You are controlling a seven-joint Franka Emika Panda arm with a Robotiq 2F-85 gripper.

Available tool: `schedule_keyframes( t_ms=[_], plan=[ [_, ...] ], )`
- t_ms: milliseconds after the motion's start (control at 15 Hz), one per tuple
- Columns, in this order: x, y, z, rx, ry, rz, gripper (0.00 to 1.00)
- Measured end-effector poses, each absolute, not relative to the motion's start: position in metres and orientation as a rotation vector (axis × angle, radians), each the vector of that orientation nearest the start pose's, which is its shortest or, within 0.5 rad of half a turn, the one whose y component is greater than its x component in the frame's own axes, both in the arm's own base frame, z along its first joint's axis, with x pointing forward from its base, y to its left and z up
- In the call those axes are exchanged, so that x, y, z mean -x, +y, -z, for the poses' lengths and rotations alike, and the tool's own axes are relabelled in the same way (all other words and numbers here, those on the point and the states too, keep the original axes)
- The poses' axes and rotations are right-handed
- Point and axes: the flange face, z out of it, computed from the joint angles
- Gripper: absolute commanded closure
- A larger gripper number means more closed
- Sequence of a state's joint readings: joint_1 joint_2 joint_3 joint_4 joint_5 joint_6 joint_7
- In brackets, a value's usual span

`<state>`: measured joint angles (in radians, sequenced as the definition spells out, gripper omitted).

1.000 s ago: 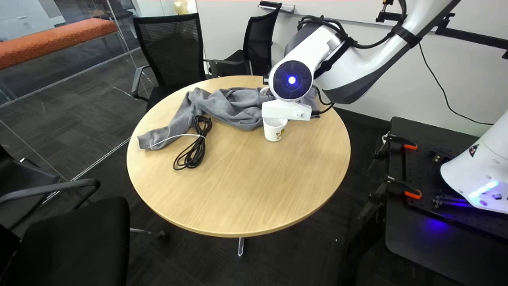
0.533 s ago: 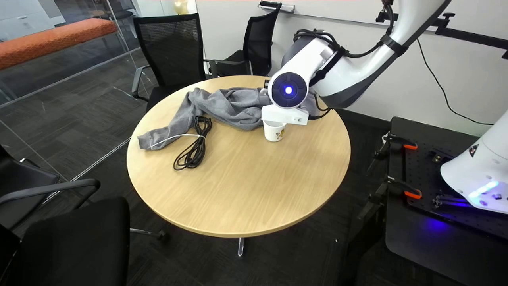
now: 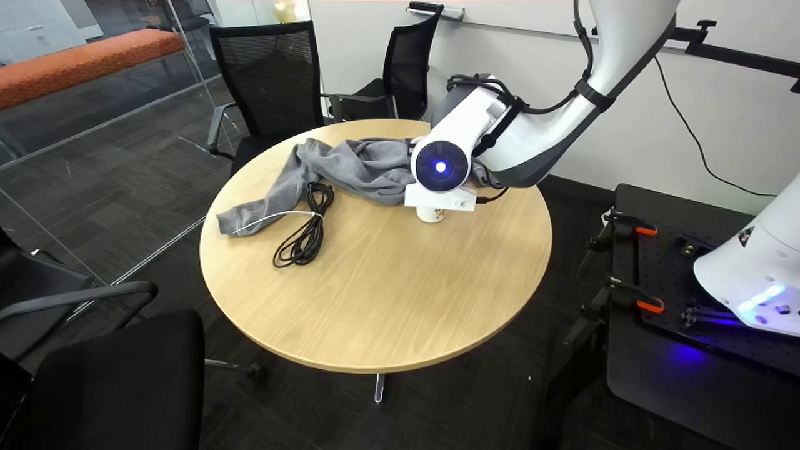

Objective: Place the yellow pen inside the white mug

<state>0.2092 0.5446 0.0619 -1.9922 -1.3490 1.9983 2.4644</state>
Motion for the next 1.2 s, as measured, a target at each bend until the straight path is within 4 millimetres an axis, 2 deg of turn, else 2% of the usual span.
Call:
schedule_keyframes(
  t_ms=[400, 467, 600, 867, 1067, 1200],
  plan=[
    [-0.582, 0.105, -0.154, -1.89, -1.305, -1.085, 0.96],
    [-0.584, 0.105, -0.152, -1.89, -1.305, -1.084, 0.58],
    [-0.586, 0.106, -0.148, -1.89, -1.305, -1.082, 0.51],
    [-0.588, 0.109, -0.148, -1.894, -1.306, -1.088, 0.2],
    [-0.59, 0.118, -0.154, -1.894, -1.327, -1.113, 0.01],
    [-0.591, 0.125, -0.164, -1.887, -1.354, -1.145, 0.0]
  ],
)
